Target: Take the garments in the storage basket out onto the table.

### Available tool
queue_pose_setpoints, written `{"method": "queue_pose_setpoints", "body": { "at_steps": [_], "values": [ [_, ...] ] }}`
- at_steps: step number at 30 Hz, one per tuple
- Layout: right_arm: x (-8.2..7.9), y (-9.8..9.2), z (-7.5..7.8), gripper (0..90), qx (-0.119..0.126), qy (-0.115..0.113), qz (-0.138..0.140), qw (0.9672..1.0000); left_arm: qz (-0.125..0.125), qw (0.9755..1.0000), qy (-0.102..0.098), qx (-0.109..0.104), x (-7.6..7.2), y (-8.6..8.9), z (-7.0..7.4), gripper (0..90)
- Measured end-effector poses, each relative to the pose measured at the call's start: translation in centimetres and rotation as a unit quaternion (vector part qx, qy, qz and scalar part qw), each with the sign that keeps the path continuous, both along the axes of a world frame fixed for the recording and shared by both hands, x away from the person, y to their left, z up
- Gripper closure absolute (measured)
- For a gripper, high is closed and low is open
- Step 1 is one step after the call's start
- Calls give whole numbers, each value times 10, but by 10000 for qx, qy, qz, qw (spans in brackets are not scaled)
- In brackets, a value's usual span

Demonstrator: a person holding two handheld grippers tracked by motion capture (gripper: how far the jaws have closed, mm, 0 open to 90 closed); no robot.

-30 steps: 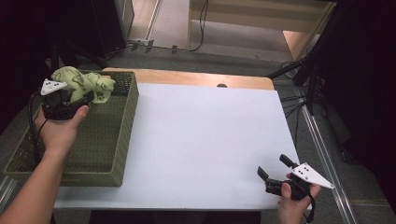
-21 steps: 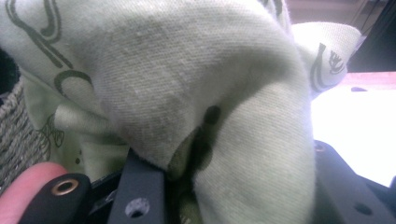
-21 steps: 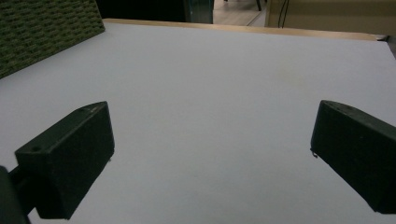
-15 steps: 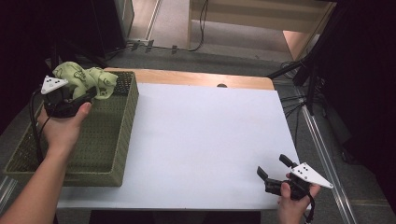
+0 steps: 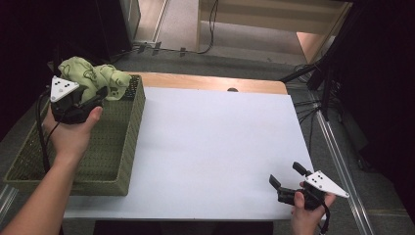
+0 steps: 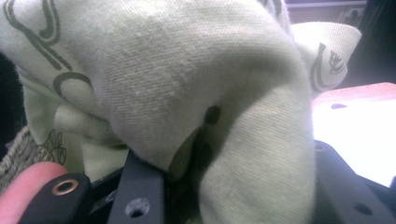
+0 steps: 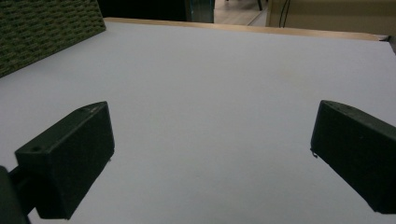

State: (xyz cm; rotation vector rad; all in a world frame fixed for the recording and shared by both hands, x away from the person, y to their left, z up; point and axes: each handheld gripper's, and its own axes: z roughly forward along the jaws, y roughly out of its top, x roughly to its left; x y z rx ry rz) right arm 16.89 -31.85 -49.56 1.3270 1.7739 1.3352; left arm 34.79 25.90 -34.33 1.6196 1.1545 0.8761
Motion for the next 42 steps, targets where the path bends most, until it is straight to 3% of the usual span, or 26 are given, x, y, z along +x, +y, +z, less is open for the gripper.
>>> {"method": "queue_pose_setpoints", "body": {
  "at_steps": [10,22,30,42],
  "values": [
    [0,-1,0,0,7,-11,-15,10000,-143,9997,-148,-101,-5,-14,2,600],
    [0,-1,0,0,17,14,-26,10000,-588,9975,-388,-104,-21,-43,16,600],
    [0,-1,0,0,17,10,-31,10000,-1079,9932,-376,-230,-33,-71,22,599],
    [0,-2,0,0,23,-6,-31,10000,-1772,9834,-322,-221,-49,-123,13,599]
  ]
}}
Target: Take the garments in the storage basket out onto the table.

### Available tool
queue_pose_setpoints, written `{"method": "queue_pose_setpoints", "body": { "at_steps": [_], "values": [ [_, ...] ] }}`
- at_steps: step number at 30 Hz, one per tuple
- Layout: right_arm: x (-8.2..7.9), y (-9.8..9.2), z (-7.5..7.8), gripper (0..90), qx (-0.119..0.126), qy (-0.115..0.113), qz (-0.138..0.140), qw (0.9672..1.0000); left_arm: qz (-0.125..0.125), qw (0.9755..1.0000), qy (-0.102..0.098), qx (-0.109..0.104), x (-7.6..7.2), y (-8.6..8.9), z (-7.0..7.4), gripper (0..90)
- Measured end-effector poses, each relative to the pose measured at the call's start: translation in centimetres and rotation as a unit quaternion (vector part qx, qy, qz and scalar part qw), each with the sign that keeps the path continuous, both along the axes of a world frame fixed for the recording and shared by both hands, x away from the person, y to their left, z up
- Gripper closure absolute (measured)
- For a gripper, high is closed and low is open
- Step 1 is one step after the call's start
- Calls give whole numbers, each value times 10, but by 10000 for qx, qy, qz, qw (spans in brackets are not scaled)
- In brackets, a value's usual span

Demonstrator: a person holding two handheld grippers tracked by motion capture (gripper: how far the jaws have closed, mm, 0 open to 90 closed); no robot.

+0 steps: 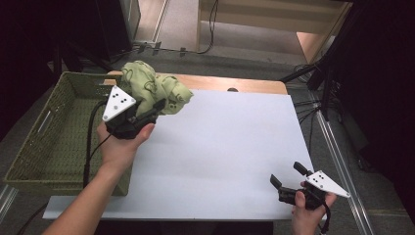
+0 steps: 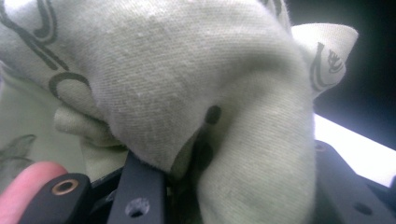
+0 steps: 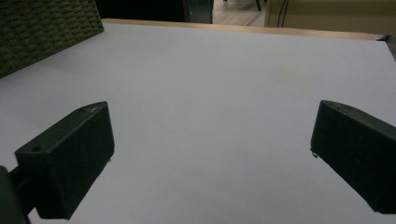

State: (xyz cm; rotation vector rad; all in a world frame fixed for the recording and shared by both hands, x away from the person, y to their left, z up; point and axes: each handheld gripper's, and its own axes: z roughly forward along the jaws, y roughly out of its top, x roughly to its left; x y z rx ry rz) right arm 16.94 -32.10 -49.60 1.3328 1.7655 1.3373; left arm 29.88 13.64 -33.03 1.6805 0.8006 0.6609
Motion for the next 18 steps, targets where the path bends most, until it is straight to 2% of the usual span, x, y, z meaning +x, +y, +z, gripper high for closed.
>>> {"method": "queue_pose_setpoints", "body": {
  "at_steps": [6,8,11,18],
  "values": [
    [0,-1,0,0,5,-3,-6,10000,-334,9994,79,2,-6,-27,-10,599],
    [0,-1,0,0,9,-4,-6,10000,-429,9989,163,-24,-7,-35,-14,598],
    [0,-1,0,0,11,-6,-8,10000,-619,9976,298,-79,-8,-47,-23,597],
    [0,-2,0,0,-3,-9,-16,10000,-976,9936,566,-36,-10,-75,-47,592]
  ]
}}
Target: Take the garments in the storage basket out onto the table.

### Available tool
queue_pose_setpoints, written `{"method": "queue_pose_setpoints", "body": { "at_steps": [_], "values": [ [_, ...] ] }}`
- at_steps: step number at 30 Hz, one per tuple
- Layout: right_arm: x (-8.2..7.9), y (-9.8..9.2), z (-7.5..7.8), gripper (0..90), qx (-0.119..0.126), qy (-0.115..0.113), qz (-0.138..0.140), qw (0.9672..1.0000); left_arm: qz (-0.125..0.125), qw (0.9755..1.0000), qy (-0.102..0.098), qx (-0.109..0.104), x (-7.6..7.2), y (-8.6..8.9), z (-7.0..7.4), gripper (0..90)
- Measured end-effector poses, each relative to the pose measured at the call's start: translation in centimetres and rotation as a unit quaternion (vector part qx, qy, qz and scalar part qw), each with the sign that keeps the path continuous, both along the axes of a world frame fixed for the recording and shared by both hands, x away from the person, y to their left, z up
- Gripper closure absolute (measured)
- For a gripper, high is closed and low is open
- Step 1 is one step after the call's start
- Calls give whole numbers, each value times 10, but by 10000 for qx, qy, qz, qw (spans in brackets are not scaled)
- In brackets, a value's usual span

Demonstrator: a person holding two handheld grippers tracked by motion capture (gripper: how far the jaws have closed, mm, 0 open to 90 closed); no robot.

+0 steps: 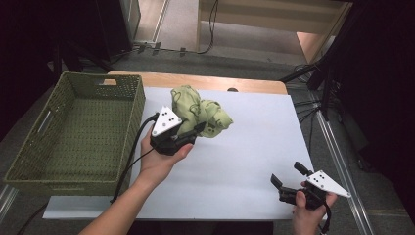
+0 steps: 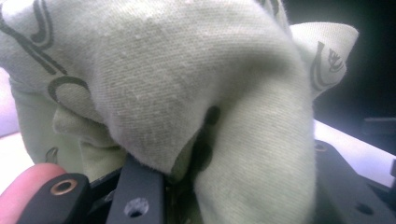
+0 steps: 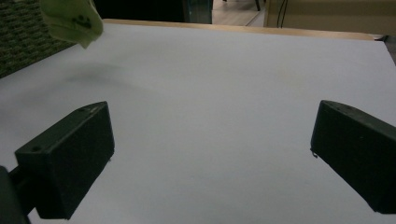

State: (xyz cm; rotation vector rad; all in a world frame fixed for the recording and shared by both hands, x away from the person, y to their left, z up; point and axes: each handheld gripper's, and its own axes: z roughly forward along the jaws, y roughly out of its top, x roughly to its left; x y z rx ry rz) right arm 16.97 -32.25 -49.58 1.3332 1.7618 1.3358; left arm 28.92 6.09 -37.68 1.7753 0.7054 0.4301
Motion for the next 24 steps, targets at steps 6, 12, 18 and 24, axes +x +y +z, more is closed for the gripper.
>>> {"method": "queue_pose_setpoints", "body": {
  "at_steps": [6,12,18,24],
  "values": [
    [0,1,0,0,-8,4,29,10000,-236,9989,408,85,4,-16,-28,569],
    [1,1,0,0,-1,21,30,10000,-368,9957,827,180,10,-23,-60,515],
    [1,3,0,0,-18,20,36,10000,-603,9885,1338,353,12,-27,-87,271],
    [0,8,3,0,-41,-23,98,9999,-651,9886,1312,354,2,-18,-88,13]
  ]
}}
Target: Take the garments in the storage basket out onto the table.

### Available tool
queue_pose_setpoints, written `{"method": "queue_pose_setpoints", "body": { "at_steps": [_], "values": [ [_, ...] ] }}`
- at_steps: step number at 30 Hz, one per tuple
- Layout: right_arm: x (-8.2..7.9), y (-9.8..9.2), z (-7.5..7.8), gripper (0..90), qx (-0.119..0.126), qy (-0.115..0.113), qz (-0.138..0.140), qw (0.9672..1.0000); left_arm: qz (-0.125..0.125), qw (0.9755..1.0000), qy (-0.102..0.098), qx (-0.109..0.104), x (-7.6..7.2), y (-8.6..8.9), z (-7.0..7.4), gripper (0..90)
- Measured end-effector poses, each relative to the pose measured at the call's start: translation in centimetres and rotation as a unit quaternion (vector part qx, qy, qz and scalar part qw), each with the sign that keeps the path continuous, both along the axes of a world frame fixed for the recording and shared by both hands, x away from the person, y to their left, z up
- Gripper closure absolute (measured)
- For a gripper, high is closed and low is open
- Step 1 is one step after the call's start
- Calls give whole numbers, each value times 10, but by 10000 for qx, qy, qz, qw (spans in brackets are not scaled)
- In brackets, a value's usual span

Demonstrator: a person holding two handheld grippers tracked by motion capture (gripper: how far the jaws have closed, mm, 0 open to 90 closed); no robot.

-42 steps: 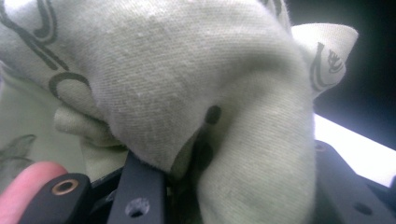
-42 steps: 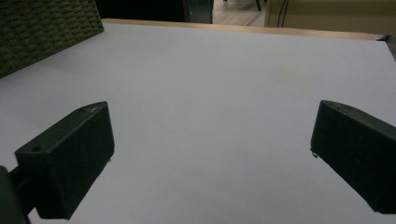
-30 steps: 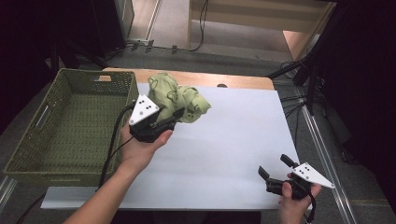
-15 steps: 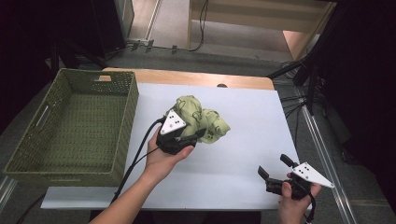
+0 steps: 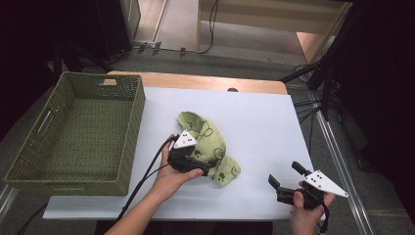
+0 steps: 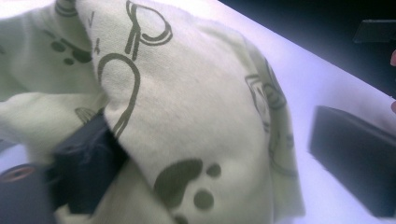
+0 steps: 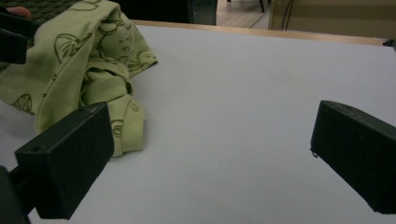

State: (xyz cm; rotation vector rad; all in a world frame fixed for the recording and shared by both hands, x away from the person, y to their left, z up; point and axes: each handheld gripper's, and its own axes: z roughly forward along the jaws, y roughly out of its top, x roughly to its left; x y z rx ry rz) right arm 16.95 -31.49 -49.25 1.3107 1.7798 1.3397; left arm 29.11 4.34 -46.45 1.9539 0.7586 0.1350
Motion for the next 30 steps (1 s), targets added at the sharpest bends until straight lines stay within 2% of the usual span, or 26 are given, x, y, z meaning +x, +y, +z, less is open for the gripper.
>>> {"method": "queue_pose_setpoints", "body": {
  "at_steps": [5,9,15,17,20,23,26,30],
  "values": [
    [-1,9,8,0,-46,-96,150,9998,99,9998,-90,-123,-11,19,3,0],
    [1,20,18,0,25,-153,309,9994,165,9994,-146,-248,-19,38,5,0],
    [13,46,29,0,24,-208,572,9981,282,9989,-249,-265,-30,56,4,0],
    [20,57,32,0,0,-200,684,9975,291,9988,-204,-325,-33,60,1,0],
    [34,75,36,0,0,-95,919,9957,242,9990,-150,-341,-37,63,-6,0],
    [47,93,31,0,52,19,995,9950,186,9995,-149,-191,-39,62,-10,0],
    [56,109,16,0,196,305,1167,9925,210,9993,-109,-302,-39,65,-10,0],
    [63,126,1,0,94,659,1339,9888,302,9988,-101,-373,-39,71,-9,0]
  ]
}}
